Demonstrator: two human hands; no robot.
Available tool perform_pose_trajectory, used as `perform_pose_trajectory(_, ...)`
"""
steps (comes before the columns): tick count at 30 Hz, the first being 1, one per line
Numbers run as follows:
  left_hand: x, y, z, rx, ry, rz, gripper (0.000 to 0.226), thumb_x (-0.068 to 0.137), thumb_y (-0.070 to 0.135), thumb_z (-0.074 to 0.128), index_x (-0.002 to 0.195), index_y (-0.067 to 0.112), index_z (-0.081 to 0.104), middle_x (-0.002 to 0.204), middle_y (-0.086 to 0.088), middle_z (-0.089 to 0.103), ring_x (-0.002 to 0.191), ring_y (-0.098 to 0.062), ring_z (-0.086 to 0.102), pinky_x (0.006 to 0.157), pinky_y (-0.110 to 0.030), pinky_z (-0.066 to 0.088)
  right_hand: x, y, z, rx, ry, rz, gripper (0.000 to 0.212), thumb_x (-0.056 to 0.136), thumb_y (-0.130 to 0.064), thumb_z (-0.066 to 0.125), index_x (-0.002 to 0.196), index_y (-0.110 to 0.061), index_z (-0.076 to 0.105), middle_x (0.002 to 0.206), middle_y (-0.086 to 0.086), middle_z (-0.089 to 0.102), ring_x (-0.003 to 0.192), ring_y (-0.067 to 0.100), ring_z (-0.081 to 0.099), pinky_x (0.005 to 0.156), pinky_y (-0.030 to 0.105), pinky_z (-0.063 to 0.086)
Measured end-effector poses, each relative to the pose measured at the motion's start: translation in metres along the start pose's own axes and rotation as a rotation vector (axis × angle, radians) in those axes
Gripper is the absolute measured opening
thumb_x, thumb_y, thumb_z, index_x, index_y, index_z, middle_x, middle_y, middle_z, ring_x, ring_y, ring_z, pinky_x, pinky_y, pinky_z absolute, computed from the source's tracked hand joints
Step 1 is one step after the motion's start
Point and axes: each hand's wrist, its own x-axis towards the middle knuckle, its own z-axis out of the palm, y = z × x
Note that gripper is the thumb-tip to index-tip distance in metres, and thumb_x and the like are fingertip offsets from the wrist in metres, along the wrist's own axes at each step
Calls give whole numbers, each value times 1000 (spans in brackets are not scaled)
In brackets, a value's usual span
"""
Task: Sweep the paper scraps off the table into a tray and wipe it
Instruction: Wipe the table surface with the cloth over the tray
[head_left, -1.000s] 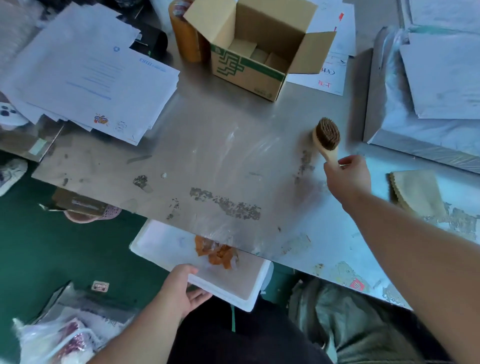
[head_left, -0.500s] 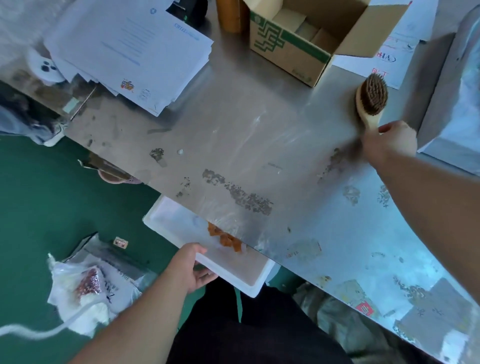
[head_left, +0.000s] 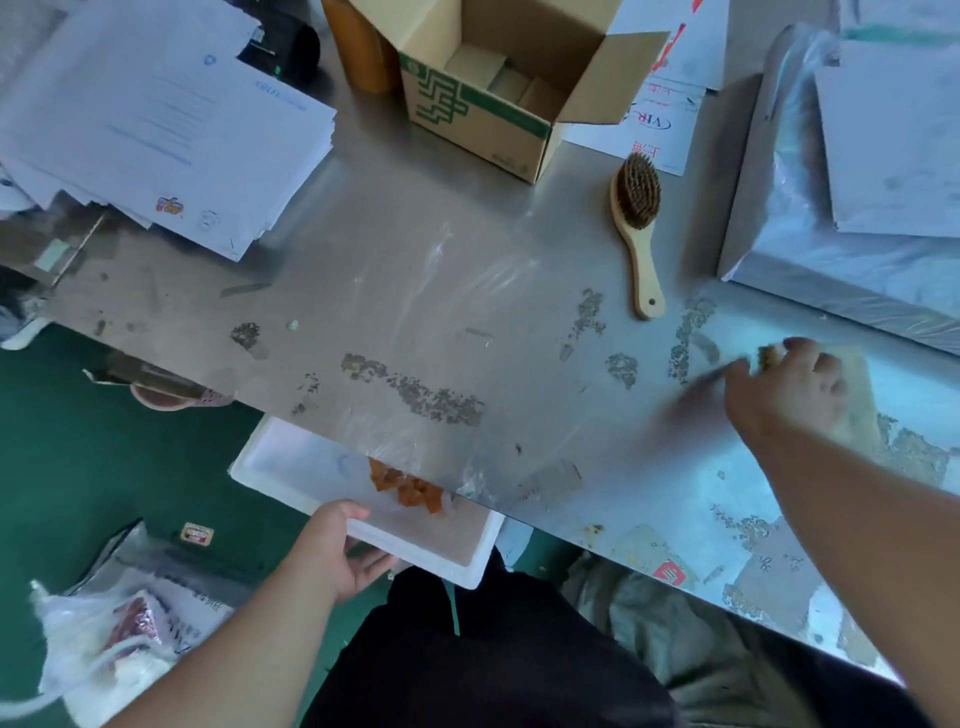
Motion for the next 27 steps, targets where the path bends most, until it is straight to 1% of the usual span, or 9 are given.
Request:
perform_pose_trajectory(3,-3,0,5,-14,13,20,26,92,9,61,117,4,58,118,-21,69,99,-46,72,83,-54,62,-6,30,-1,-109,-134,51,68,93,-54,47,144,-10,36,148,19,39,132,46,43,105,56,40)
perform_pose_trajectory(8,-9,1,5,4,30,17,25,91,9,64,115,3,58,119,-21,67,98,-47,70,83,-54,62,-18,45,-3,5,-81,8,47,95,-27,56,140,-12,50,145,22,42,126,45,49,104,51,44)
perform_pose_trajectory(10,-12,1,5,11,24,21,24,92,8,64,114,3,58,119,-21,66,99,-48,70,85,-55,62,-24,46,-4,8,-61,-12,43,92,-37,61,122,-7,64,122,26,59,108,44,59,89,47,49)
perform_pose_trajectory(12,-15,1,4,22,16,21,20,92,8,63,111,3,59,119,-22,66,99,-48,69,87,-55,61,-37,43,-6,53,-37,-71,43,91,-48,59,104,-9,71,97,21,67,90,40,63,72,38,46)
perform_pose_trajectory(14,-19,2,2,29,11,14,19,93,8,63,110,3,59,118,-21,66,98,-48,69,86,-55,61,-54,33,-9,114,-21,-130,40,99,-46,53,99,-11,72,91,16,67,86,38,63,68,35,42)
perform_pose_trajectory(19,-31,4,-2,44,14,7,17,92,7,64,108,2,60,114,-21,65,96,-47,69,74,-54,62,-97,-13,-27,147,-6,-225,42,103,-46,46,93,-14,72,86,13,68,80,36,59,68,39,49)
perform_pose_trajectory(21,-34,6,-7,55,13,1,19,91,7,64,109,2,60,115,-21,65,95,-47,69,75,-55,63,-110,-34,-39,200,-23,-285,37,100,-48,53,96,-19,75,85,9,71,83,33,62,69,37,49)
perform_pose_trajectory(24,-36,9,-15,81,1,0,18,92,8,63,109,0,60,117,-23,66,97,-48,69,83,-54,62,-128,-72,-64,367,-61,-309,34,90,-53,67,110,-26,74,77,-8,69,80,20,65,65,31,44)
perform_pose_trajectory(27,-37,9,-20,89,-17,9,16,94,7,60,108,-1,60,119,-25,63,98,-47,68,81,-53,62,-138,-108,-86,458,-48,-337,39,84,-61,71,105,-28,70,74,-7,66,74,15,64,61,31,43)
